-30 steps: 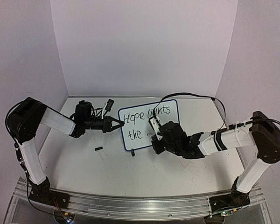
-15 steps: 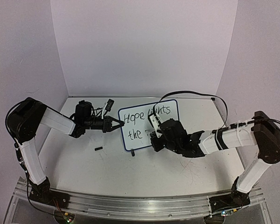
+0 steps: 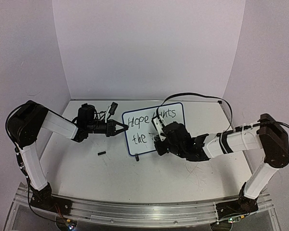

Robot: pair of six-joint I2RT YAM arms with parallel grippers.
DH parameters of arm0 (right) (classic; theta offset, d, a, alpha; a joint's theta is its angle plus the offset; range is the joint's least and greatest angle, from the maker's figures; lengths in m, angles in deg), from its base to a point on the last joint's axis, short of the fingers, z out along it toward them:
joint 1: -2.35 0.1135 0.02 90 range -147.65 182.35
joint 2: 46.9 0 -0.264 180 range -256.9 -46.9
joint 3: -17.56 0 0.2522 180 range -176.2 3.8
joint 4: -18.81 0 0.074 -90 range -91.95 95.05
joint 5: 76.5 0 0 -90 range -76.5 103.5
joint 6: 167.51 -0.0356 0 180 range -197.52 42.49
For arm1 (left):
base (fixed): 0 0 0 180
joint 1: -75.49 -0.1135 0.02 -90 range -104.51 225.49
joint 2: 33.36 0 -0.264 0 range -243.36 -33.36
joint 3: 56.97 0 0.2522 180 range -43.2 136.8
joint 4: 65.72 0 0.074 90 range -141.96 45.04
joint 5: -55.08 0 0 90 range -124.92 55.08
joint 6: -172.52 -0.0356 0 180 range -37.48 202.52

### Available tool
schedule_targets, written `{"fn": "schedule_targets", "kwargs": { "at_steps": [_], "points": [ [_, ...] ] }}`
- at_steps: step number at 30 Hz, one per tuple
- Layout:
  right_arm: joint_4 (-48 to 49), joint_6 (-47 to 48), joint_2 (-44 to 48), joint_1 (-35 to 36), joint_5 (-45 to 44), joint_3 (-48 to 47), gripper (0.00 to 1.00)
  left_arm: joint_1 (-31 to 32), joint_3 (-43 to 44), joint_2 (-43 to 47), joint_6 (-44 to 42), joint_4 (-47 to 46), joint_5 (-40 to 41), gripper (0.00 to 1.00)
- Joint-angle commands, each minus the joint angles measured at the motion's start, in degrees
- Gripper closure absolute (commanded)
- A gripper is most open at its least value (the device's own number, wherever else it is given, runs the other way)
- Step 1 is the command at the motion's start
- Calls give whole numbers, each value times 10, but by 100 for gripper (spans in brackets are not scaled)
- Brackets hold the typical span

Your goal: Write a sentence on the whiteboard

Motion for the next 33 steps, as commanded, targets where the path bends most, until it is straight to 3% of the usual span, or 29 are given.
{"fn": "schedule_targets", "kwargs": {
  "at_steps": [1,21,33],
  "points": [
    [-17,-18,6,-2,-19,14,100,8,3,-2,-41,60,26,100],
    [-28,-29,3,-2,-5,34,100,8,3,-3,-42,62,27,100],
    [-5,-14,11,-4,-46,10,100,9,5,-5,-42,63,27,100]
  ]
}}
